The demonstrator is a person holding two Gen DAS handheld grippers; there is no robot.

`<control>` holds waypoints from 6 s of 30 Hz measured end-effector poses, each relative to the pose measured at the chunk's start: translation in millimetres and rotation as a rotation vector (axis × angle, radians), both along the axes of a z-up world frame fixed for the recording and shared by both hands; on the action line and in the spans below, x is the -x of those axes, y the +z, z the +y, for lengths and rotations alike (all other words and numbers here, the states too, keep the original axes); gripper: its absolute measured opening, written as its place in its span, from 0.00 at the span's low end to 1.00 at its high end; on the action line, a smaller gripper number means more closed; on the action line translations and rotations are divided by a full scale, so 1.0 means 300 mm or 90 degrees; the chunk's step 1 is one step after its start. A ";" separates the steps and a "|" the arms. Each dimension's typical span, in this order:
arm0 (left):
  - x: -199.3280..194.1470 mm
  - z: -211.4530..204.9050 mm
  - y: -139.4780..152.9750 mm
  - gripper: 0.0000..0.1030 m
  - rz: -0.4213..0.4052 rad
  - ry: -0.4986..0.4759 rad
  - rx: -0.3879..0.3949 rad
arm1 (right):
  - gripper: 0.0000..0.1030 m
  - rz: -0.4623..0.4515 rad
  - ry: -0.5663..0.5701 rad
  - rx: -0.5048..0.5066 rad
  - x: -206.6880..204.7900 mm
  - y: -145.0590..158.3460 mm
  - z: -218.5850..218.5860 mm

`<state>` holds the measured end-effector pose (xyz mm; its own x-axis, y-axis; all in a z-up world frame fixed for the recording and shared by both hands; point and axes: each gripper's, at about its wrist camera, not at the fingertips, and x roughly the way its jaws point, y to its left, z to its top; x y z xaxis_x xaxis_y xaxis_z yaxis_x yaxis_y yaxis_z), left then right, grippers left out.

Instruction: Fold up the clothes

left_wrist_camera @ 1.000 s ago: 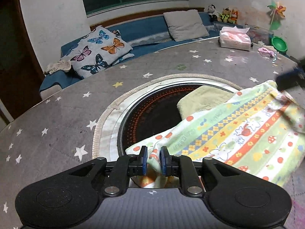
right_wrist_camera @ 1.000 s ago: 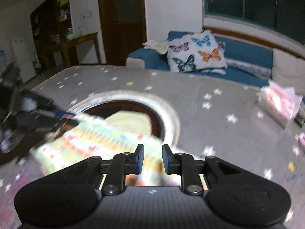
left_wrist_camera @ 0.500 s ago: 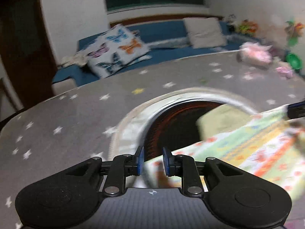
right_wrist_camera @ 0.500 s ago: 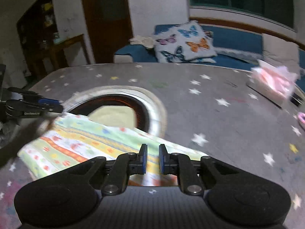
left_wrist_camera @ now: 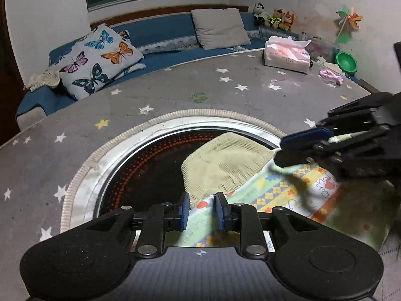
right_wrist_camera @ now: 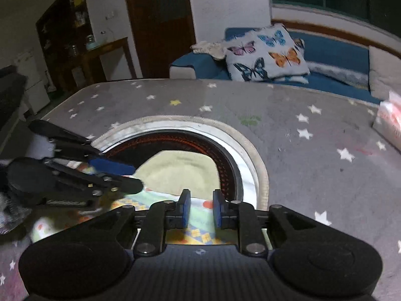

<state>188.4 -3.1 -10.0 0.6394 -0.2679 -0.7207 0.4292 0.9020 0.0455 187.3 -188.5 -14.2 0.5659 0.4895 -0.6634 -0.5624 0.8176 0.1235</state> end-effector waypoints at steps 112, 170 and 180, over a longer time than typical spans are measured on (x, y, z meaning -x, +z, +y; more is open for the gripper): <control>0.260 0.374 -0.010 0.24 0.160 0.335 0.413 | 0.12 -0.097 0.221 -0.002 0.477 0.092 0.332; -0.058 -0.415 0.169 0.08 0.026 0.082 0.216 | 0.18 -0.089 -0.488 0.020 0.216 0.073 -0.884; -0.110 -0.556 0.099 0.19 0.052 0.020 0.176 | 0.18 -0.049 -0.400 -0.036 0.159 0.024 -0.830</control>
<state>221.5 -169.8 19.8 0.5930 -0.4424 -0.6727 0.3937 0.8882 -0.2371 139.6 -437.4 -7.0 0.8020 0.0823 -0.5916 0.0128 0.9879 0.1549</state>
